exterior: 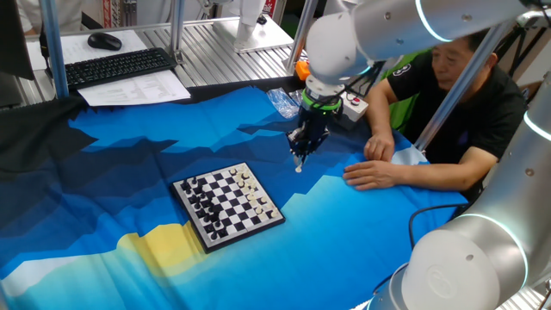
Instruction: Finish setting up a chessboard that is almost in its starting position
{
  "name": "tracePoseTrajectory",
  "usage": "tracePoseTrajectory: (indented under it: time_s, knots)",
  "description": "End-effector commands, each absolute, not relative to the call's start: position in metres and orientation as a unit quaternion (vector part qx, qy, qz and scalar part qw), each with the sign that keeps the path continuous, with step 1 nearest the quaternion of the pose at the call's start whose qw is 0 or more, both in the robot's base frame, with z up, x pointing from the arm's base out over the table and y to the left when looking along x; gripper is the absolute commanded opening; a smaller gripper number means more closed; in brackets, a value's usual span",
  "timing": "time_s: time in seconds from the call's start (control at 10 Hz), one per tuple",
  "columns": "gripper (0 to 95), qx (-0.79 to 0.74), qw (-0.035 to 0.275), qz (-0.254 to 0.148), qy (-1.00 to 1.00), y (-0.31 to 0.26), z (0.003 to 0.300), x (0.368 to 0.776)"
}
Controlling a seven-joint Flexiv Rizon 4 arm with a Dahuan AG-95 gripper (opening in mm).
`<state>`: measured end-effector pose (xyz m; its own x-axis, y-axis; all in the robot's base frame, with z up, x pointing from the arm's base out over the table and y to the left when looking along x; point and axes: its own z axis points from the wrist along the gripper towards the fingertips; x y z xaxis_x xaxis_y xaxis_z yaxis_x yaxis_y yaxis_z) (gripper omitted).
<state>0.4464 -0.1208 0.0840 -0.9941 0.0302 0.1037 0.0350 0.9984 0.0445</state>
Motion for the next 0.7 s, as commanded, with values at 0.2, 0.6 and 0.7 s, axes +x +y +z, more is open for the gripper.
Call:
tracePoseTrajectory:
  time_s: [0.2,0.6,0.7]
  knots:
    - [0.0,-0.053,0.046,-0.028,-0.997,-0.084,0.083,0.443]
    - [0.0,-0.074,0.042,-0.033,-0.996,-0.049,0.07,0.439]
    - [0.0,-0.077,0.041,-0.034,-0.996,-0.043,0.067,0.439]
